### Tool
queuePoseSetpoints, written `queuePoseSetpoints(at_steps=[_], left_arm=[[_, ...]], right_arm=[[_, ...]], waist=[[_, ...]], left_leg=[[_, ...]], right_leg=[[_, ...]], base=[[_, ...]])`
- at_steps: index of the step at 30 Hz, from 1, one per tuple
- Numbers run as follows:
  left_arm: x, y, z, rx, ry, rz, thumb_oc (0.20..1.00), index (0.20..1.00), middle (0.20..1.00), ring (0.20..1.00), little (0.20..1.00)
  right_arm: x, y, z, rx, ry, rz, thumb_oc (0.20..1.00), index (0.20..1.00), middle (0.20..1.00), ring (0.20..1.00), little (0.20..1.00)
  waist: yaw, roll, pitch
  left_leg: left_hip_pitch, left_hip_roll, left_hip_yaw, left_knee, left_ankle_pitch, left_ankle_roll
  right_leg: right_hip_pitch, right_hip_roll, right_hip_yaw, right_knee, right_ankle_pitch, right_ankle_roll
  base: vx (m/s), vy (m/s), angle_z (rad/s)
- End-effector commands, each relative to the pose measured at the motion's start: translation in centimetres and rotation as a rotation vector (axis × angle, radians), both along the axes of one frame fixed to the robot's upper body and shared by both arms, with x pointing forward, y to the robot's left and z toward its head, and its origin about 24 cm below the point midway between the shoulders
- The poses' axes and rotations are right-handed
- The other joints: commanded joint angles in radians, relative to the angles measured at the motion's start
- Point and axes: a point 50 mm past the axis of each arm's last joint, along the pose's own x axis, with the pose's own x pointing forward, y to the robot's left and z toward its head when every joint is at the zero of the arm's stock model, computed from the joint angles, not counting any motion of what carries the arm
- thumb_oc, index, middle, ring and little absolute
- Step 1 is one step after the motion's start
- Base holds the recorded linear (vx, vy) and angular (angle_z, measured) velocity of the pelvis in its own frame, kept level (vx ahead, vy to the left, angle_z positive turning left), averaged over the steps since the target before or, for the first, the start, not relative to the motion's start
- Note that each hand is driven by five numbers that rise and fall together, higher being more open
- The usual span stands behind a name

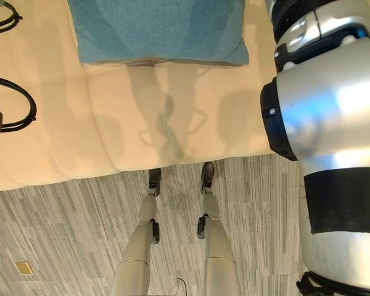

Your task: Pick up all the scattered cushions and arrange them neatly on the sofa.

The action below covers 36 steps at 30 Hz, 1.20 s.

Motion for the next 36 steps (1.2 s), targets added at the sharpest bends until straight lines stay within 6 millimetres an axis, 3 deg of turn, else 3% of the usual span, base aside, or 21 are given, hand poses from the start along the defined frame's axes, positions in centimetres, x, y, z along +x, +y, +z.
queuePoseSetpoints(at_steps=[1,5,10,12,13,14,16,17,19,21,24,25,26,28,29,30,31,32,33,35,36], left_arm=[[-0.5,1.1,-1.3,0.011,0.077,0.233,1.000,1.000,1.000,1.000,1.000],[-2.0,5.4,-2.0,0.034,0.101,0.406,1.000,1.000,1.000,1.000,1.000],[-1.5,7.7,-4.7,0.032,0.194,0.398,1.000,1.000,1.000,1.000,1.000],[-0.9,10.4,-8.5,0.111,0.358,0.365,1.000,1.000,1.000,1.000,1.000],[-0.9,10.5,-8.6,0.113,0.362,0.364,1.000,1.000,1.000,1.000,1.000],[-1.3,12.5,-11.1,0.087,0.426,0.371,1.000,1.000,1.000,1.000,1.000],[-1.6,13.8,-12.7,0.056,0.446,0.378,1.000,1.000,1.000,1.000,1.000],[-2.2,15.7,-15.6,0.046,0.501,0.356,1.000,1.000,1.000,1.000,1.000],[-2.4,17.1,-19.7,0.033,0.552,0.259,1.000,1.000,1.000,1.000,1.000],[-2.6,17.6,-22.1,0.022,0.589,0.231,1.000,1.000,1.000,1.000,1.000],[-4.0,17.9,-30.7,0.043,0.775,0.179,1.000,1.000,1.000,1.000,1.000],[-5.7,17.0,-36.5,0.035,0.839,0.079,1.000,1.000,1.000,1.000,1.000],[-5.9,17.0,-36.9,0.032,0.846,0.079,1.000,1.000,1.000,1.000,1.000],[-8.9,15.3,-42.7,0.040,0.948,-0.013,1.000,1.000,1.000,1.000,1.000],[-12.1,13.8,-46.9,0.026,1.023,-0.094,1.000,1.000,1.000,1.000,1.000],[-12.1,13.8,-46.9,0.026,1.023,-0.094,1.000,1.000,1.000,1.000,1.000],[-15.1,12.6,-50.3,0.035,1.139,-0.161,1.000,1.000,1.000,1.000,1.000],[-15.2,12.6,-50.4,0.036,1.142,-0.162,1.000,1.000,1.000,1.000,1.000],[-16.3,12.1,-51.6,0.027,1.180,-0.201,1.000,1.000,1.000,1.000,1.000],[-20.7,10.2,-55.4,-0.027,1.321,-0.304,1.000,1.000,1.000,1.000,1.000],[-20.8,10.2,-55.5,-0.026,1.322,-0.305,1.000,1.000,1.000,1.000,1.000]], right_arm=[[0.4,1.1,-0.9,-0.019,0.053,-0.030,1.000,1.000,1.000,1.000,1.000],[0.9,-1.5,-1.7,-0.038,0.087,-0.104,1.000,1.000,1.000,1.000,1.000],[1.5,-2.8,-2.8,-0.010,0.093,-0.078,1.000,1.000,1.000,1.000,1.000],[2.5,-4.1,-4.8,-0.029,0.156,-0.048,1.000,1.000,1.000,1.000,1.000],[2.6,-4.0,-4.9,-0.030,0.161,-0.046,1.000,1.000,1.000,1.000,1.000],[3.2,-4.7,-6.3,-0.031,0.163,-0.043,1.000,1.000,1.000,1.000,1.000],[3.6,-5.4,-7.5,0.000,0.169,-0.039,1.000,1.000,1.000,1.000,1.000],[3.8,-5.6,-8.4,-0.027,0.159,-0.021,1.000,1.000,1.000,1.000,1.000],[4.3,-6.7,-10.7,-0.054,0.201,-0.029,1.000,1.000,1.000,1.000,1.000],[4.7,-6.9,-12.5,-0.050,0.232,-0.005,1.000,1.000,1.000,1.000,1.000],[4.9,-9.6,-21.2,0.111,0.380,0.062,1.000,1.000,1.000,1.000,1.000],[3.8,-10.5,-26.1,0.182,0.446,0.086,1.000,1.000,1.000,1.000,1.000],[3.8,-10.4,-26.4,0.179,0.454,0.086,1.000,1.000,1.000,1.000,1.000],[1.6,-11.7,-32.3,0.227,0.544,0.051,1.000,1.000,1.000,1.000,1.000],[-1.5,-13.4,-38.7,0.268,0.685,-0.024,1.000,1.000,1.000,1.000,1.000],[-1.5,-13.4,-38.7,0.268,0.686,-0.024,1.000,1.000,1.000,1.000,1.000],[-4.9,-14.6,-44.3,0.330,0.816,-0.086,1.000,1.000,1.000,1.000,1.000],[-5.0,-14.6,-44.4,0.329,0.819,-0.088,1.000,1.000,1.000,1.000,1.000],[-6.6,-15.0,-46.3,0.376,0.851,-0.102,1.000,1.000,1.000,1.000,1.000],[-11.2,-16.0,-51.2,0.493,0.942,-0.170,1.000,1.000,1.000,1.000,1.000],[-11.3,-16.0,-51.2,0.493,0.943,-0.171,1.000,1.000,1.000,1.000,1.000]], waist=[[0.019,-0.035,-0.147],[0.011,-0.052,-0.134],[-0.001,-0.062,-0.111],[-0.017,-0.072,-0.087],[-0.019,-0.072,-0.085],[-0.030,-0.084,-0.066],[-0.037,-0.093,-0.051],[-0.048,-0.110,-0.029],[-0.056,-0.120,-0.005],[-0.060,-0.119,0.002],[-0.066,-0.134,0.012],[-0.063,-0.141,0.008],[-0.064,-0.138,0.005],[-0.062,-0.137,-0.009],[-0.056,-0.132,-0.032],[-0.056,-0.133,-0.033],[-0.052,-0.125,-0.068],[-0.051,-0.125,-0.070],[-0.049,-0.120,-0.085],[-0.047,-0.106,-0.126],[-0.047,-0.106,-0.127]], left_leg=[[0.200,-0.064,-0.011,0.004,-0.279,-0.018],[0.245,-0.055,-0.017,0.004,-0.290,-0.007],[0.289,-0.056,-0.029,0.004,-0.292,-0.001],[0.330,-0.052,-0.034,0.004,-0.295,0.002],[0.337,-0.052,-0.034,0.004,-0.296,0.002],[0.374,-0.046,-0.030,0.004,-0.303,0.004],[0.397,-0.041,-0.026,0.004,-0.307,0.006],[0.429,-0.033,-0.023,0.004,-0.312,0.008],[0.472,-0.028,-0.018,0.004,-0.306,0.010],[0.511,-0.023,-0.015,0.004,-0.325,0.011],[0.605,-0.020,-0.003,0.004,-0.334,0.017],[0.679,-0.017,0.010,0.004,-0.356,0.023],[0.690,-0.015,0.012,0.004,-0.367,0.023],[0.756,-0.013,0.025,0.004,-0.387,0.028],[0.806,-0.011,0.031,0.004,-0.401,0.032],[0.803,-0.012,0.031,0.004,-0.401,0.033],[0.838,-0.016,0.033,0.004,-0.407,0.038],[0.840,-0.016,0.034,0.004,-0.408,0.038],[0.854,-0.017,0.034,0.004,-0.410,0.040],[0.890,-0.021,0.031,0.004,-0.417,0.045],[0.892,-0.021,0.031,0.004,-0.417,0.046]], right_leg=[[0.231,-0.019,-0.020,-0.086,-0.067,0.119],[0.272,-0.016,-0.020,-0.098,-0.069,0.122],[0.317,-0.010,-0.020,-0.099,-0.077,0.122],[0.358,-0.001,-0.019,-0.098,-0.082,0.122],[0.365,-0.001,-0.019,-0.099,-0.082,0.122],[0.397,0.008,-0.013,-0.099,-0.084,0.119],[0.418,0.014,-0.011,-0.100,-0.085,0.119],[0.445,0.021,-0.008,-0.099,-0.085,0.118],[0.484,0.022,-0.002,-0.099,-0.083,0.117],[0.519,0.023,-0.005,-0.099,-0.096,0.118],[0.600,0.021,-0.003,-0.088,-0.099,0.118],[0.665,0.023,0.005,-0.088,-0.110,0.117],[0.677,0.025,0.003,-0.092,-0.117,0.118],[0.732,0.025,0.014,-0.094,-0.122,0.116],[0.781,0.025,0.020,-0.097,-0.128,0.112],[0.779,0.025,0.020,-0.097,-0.128,0.112],[0.813,0.025,0.027,-0.099,-0.133,0.109],[0.815,0.026,0.027,-0.099,-0.133,0.109],[0.829,0.027,0.028,-0.100,-0.136,0.107],[0.870,0.028,0.031,-0.100,-0.151,0.102],[0.872,0.028,0.031,-0.100,-0.151,0.102]], base=[[0.03,0.025,0.03],[0.04,-0.001,0.01],[0.02,-0.003,0.00],[0.05,0.035,0.00],[0.03,0.046,-0.16],[0.00,0.038,-0.25],[-0.01,0.028,-0.26],[0.00,0.014,-0.20],[-0.01,0.018,-0.13],[0.00,0.023,-0.08],[0.04,0.037,0.04],[0.13,0.028,0.07],[0.14,0.035,0.03],[0.11,0.047,-0.01],[0.10,0.043,-0.01],[0.12,0.042,0.00],[0.07,0.021,0.10],[0.09,0.025,0.13],[0.04,0.010,0.13],[0.08,0.017,-0.05],[0.07,0.010,-0.03]])
